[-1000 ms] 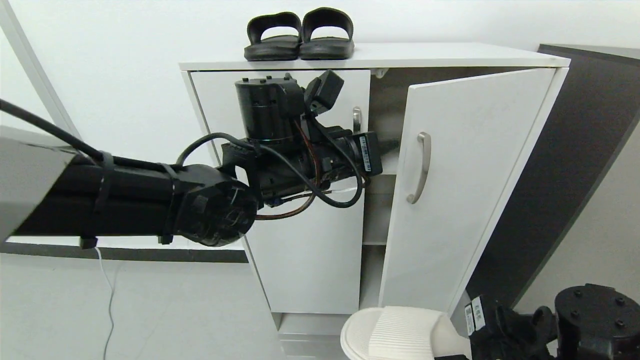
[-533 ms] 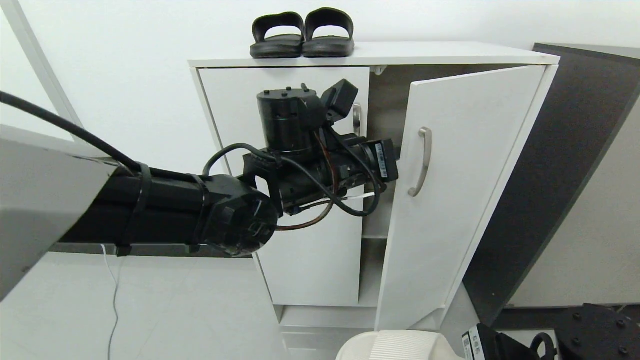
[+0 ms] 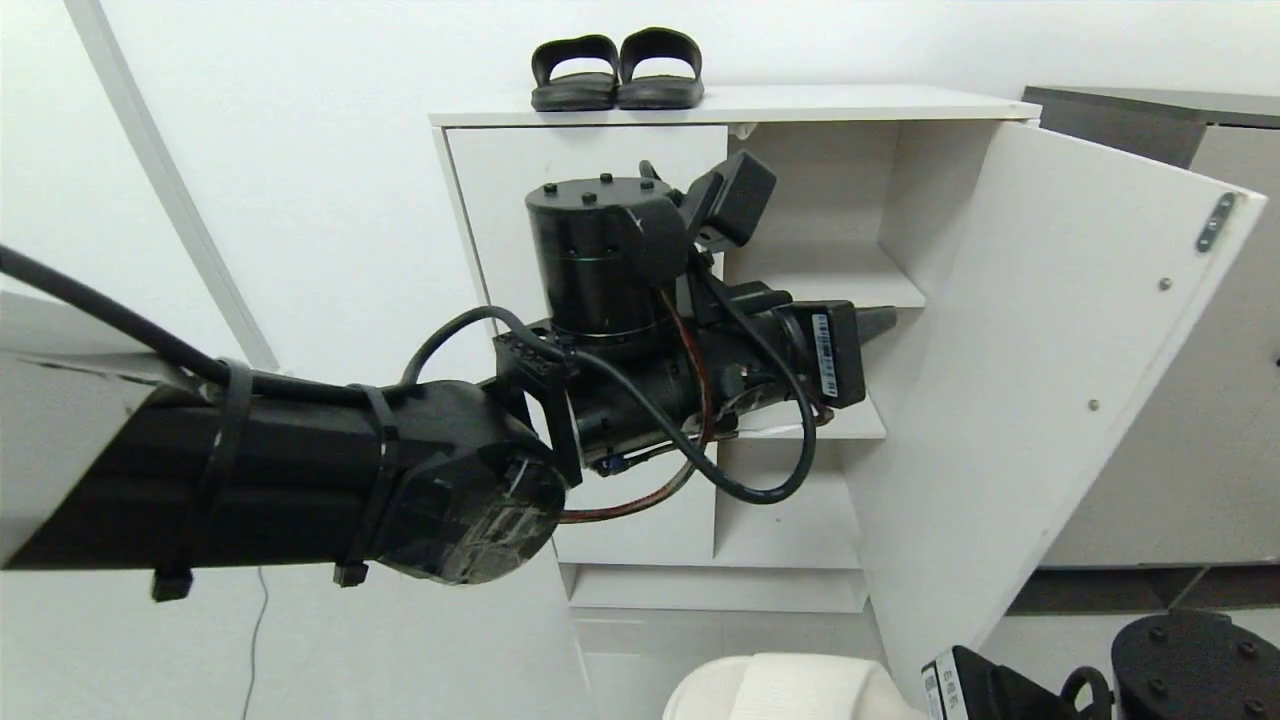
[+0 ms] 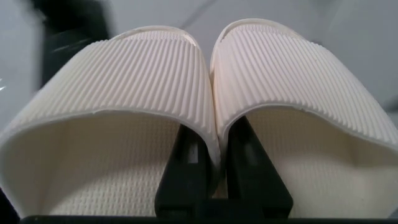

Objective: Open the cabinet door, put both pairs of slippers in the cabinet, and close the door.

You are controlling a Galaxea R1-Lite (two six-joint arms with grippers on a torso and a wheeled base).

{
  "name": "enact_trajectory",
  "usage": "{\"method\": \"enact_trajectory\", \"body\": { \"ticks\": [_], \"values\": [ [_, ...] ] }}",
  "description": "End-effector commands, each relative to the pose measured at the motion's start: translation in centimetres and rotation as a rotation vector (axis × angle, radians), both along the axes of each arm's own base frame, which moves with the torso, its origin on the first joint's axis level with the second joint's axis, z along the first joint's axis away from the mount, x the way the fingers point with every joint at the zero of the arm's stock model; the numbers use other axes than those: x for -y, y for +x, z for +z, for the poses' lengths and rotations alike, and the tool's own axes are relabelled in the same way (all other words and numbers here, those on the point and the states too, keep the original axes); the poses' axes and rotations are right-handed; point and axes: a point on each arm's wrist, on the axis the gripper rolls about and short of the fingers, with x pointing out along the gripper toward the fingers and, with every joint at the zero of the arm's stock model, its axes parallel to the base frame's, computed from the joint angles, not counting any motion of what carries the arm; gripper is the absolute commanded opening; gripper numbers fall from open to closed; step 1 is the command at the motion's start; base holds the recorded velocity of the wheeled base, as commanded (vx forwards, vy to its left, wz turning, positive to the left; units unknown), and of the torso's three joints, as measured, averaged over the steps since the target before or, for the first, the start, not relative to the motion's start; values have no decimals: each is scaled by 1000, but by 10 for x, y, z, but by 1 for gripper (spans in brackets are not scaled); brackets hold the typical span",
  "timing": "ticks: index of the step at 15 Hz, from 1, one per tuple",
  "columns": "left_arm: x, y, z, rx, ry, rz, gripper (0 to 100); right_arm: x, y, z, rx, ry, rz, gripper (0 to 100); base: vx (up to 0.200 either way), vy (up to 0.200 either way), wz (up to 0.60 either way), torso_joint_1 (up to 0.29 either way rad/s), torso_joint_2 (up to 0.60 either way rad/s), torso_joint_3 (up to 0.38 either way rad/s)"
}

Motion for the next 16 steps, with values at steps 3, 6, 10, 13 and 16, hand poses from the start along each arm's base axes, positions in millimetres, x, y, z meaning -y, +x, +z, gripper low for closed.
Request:
{"method": "enact_trajectory", "body": {
  "ticks": [3, 6, 10, 13, 16],
  "values": [
    [-95, -34, 53, 8, 74, 252, 0, 0, 62, 17, 78, 25, -521, 0, 0, 0, 0, 0, 0, 0],
    [-161, -72, 60, 38, 145, 525, 0, -10, 97, 21, 137, 29, -761, 0, 0, 0, 0, 0, 0, 0],
    [-232, -144, 16, 20, 196, 1000, 0, -33, 143, 16, 193, 32, -1029, 0, 0, 0, 0, 0, 0, 0],
    [-264, -176, -24, -17, 242, 1277, 0, -36, 152, 13, 203, 29, -1085, 0, 0, 0, 0, 0, 0, 0],
    [-288, -217, -69, -26, 278, 1517, 0, -36, 151, 11, 201, 23, -1086, 0, 0, 0, 0, 0, 0, 0]
  ]
}}
